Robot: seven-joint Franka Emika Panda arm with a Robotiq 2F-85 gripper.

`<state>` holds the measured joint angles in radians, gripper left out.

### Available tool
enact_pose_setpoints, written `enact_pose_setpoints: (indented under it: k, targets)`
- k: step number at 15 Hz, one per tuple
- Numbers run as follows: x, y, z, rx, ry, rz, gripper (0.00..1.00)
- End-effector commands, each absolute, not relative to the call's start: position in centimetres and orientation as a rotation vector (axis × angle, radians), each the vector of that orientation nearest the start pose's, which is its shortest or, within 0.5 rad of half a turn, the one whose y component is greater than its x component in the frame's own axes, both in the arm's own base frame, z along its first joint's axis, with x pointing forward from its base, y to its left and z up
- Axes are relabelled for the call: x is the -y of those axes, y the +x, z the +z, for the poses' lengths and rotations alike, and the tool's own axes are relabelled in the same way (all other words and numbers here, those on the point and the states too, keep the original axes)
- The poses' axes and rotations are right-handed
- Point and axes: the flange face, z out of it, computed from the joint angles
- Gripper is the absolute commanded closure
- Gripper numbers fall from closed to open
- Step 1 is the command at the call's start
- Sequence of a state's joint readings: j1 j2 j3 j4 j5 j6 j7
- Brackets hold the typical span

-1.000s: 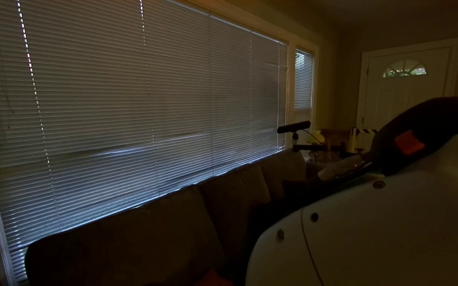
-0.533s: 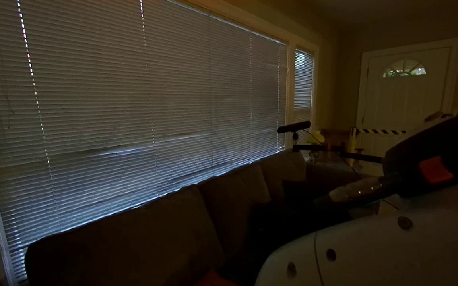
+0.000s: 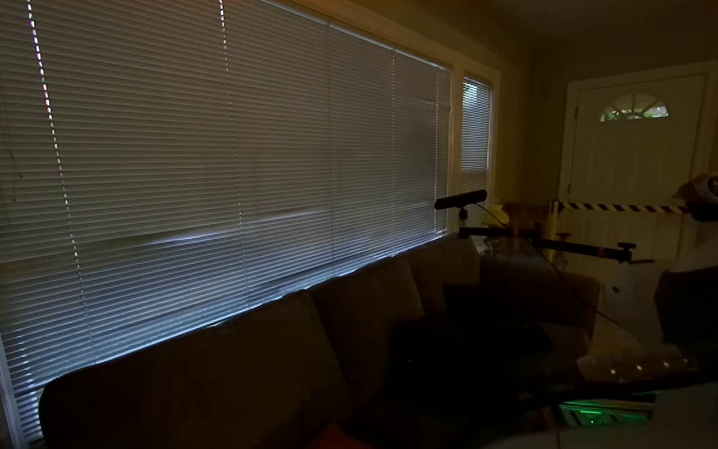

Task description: Pour the black mug's contents into the black bowl

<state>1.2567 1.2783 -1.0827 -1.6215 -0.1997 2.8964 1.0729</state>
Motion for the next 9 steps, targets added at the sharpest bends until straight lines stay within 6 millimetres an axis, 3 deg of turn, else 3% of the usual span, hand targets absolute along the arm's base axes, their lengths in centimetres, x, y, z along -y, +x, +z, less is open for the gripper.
enact_pose_setpoints:
  k: [1,9]
  targets:
    - [-32.4,64.3,18.7,-0.013,2.293,1.353,0.95]
    - [-32.4,63.2,18.0,-0.008,2.246,1.465,0.95]
